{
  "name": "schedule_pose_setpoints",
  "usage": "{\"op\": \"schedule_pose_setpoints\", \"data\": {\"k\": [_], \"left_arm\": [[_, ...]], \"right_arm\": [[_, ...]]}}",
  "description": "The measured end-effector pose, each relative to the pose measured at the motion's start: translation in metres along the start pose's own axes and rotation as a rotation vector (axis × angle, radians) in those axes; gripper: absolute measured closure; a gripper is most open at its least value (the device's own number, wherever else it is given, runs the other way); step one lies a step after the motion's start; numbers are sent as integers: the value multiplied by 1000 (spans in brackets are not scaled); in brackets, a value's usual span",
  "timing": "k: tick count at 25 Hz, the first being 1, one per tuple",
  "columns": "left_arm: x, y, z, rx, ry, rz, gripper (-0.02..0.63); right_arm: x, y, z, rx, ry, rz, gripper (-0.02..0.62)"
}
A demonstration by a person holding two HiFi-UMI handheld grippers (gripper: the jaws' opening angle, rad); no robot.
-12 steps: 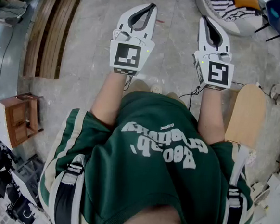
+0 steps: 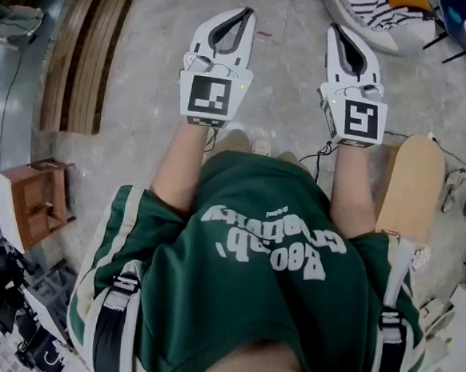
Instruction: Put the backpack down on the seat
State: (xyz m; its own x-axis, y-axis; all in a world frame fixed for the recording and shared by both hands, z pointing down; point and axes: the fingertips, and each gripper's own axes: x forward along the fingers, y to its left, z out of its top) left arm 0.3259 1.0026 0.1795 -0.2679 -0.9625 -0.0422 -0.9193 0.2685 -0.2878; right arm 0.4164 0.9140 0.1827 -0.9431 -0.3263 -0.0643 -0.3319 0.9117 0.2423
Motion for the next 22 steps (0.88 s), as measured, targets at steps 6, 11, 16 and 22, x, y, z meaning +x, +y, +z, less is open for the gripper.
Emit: {"op": "schedule_pose_setpoints", "data": {"k": [6, 11, 16, 22], "left_arm": [[5, -2, -1, 2, -2, -9, 588], [23, 12, -10, -2, -5, -10, 588], [62, 36, -29, -6, 4, -31, 588], [137, 96, -58, -40, 11, -61, 588]], "right_arm": [[2, -3, -4, 14, 3, -3, 561], [21, -8, -13, 19, 6, -11, 561], [64, -23, -28, 32, 18, -31, 561], [156, -41, -48, -2, 68, -73, 561]]}}
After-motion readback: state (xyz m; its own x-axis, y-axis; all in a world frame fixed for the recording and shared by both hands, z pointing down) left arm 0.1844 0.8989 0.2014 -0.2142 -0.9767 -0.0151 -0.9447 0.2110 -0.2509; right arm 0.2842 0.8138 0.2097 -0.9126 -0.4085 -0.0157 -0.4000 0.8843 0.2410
